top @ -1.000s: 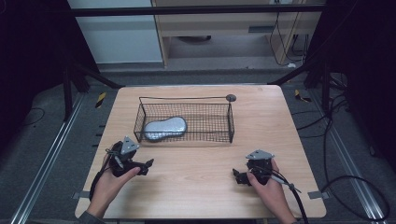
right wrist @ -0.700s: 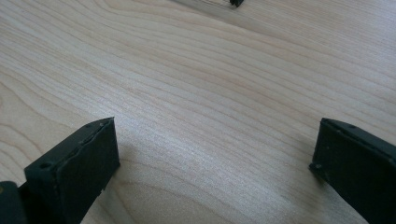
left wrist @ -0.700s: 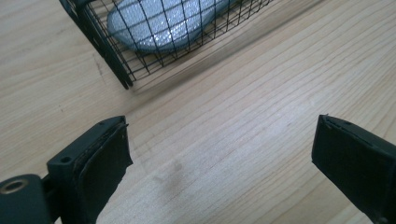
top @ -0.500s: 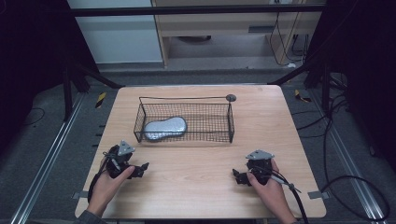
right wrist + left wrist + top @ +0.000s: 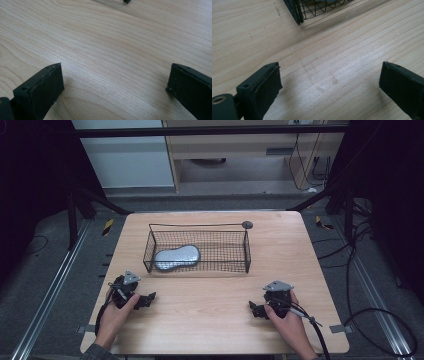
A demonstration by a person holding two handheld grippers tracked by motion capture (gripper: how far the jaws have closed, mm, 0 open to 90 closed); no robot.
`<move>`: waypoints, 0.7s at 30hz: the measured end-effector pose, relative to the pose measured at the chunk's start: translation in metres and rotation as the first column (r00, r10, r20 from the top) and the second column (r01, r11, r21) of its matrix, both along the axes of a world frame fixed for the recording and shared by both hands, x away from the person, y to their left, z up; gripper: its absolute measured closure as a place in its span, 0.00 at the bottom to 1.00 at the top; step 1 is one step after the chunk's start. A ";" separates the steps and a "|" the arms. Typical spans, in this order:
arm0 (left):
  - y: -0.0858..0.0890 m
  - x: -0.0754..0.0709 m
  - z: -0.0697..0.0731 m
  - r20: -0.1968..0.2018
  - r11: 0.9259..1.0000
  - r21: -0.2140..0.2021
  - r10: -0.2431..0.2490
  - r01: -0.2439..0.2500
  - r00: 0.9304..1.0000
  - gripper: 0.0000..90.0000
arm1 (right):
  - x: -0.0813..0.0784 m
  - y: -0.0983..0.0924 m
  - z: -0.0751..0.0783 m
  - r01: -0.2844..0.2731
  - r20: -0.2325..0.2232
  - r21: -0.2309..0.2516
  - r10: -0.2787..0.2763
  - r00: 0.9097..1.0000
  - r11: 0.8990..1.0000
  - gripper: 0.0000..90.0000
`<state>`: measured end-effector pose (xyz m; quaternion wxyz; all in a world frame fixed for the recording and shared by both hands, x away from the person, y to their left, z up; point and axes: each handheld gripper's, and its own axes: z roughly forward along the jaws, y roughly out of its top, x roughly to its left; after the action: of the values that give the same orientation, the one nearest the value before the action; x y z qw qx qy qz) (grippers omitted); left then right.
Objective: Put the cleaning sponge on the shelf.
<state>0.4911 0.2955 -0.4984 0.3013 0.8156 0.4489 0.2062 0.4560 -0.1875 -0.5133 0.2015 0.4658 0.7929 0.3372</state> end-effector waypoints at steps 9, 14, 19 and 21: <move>0.002 0.003 -0.005 -0.010 1.000 -0.029 0.009 -0.009 1.000 0.03 | 0.000 0.000 0.000 0.000 0.000 0.000 0.000 1.000 1.000 0.01; 0.003 0.003 -0.007 -0.005 0.999 -0.047 0.018 -0.018 1.000 0.01 | 0.000 0.000 0.000 -0.003 0.001 -0.001 0.003 1.000 1.000 0.01; 0.005 0.002 -0.010 0.015 0.998 -0.064 0.014 -0.013 1.000 0.00 | 0.000 0.000 0.000 -0.004 0.002 -0.002 0.004 1.000 1.000 0.01; 0.005 0.002 -0.010 0.015 0.998 -0.064 0.013 -0.013 1.000 0.00 | 0.000 0.000 0.000 -0.005 0.002 -0.002 0.005 1.000 1.000 0.01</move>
<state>0.4931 0.3009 -0.5084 0.3292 0.8010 0.4583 0.1999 0.4562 -0.1874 -0.5134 0.2020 0.4633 0.7941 0.3375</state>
